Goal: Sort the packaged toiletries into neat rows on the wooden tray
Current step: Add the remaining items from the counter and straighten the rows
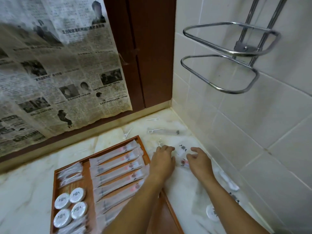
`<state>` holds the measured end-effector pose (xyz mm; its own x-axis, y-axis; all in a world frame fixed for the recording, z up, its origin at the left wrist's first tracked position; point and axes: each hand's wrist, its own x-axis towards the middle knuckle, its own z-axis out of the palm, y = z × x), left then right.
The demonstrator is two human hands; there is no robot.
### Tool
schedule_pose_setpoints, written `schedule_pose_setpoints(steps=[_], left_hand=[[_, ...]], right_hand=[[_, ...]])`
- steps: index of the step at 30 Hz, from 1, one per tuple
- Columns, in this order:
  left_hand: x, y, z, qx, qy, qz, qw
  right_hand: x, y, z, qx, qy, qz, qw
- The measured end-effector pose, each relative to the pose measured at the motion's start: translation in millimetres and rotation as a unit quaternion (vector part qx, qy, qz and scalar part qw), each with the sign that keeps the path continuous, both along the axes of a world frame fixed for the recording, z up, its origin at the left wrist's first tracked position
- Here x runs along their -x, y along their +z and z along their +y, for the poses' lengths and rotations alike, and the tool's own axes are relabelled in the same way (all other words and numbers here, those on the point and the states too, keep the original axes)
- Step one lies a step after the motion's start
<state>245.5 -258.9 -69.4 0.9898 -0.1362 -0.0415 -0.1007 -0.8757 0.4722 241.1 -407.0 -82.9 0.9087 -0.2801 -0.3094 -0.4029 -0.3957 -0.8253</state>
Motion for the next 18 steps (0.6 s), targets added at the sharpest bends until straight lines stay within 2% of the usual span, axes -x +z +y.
schedule_pose_setpoints(steps=[5, 8, 12, 18], left_hand=[[-15, -9, -6, -0.082, -0.03, 0.045, 0.995], [-14, -14, -7, -0.09, -0.03, 0.042, 0.995], [-12, -16, -7, -0.051, -0.03, 0.03, 0.998], [-2, -1, 6, 0.059, -0.019, -0.002, 0.998]], right_hand=[[-15, -1, -7, -0.054, -0.008, 0.035, 0.998], [-19, -6, -10, -0.098, -0.011, 0.031, 0.995], [-20, -4, -10, -0.098, -0.026, -0.011, 0.995], [-16, 9, -7, -0.11, -0.069, -0.096, 0.987]])
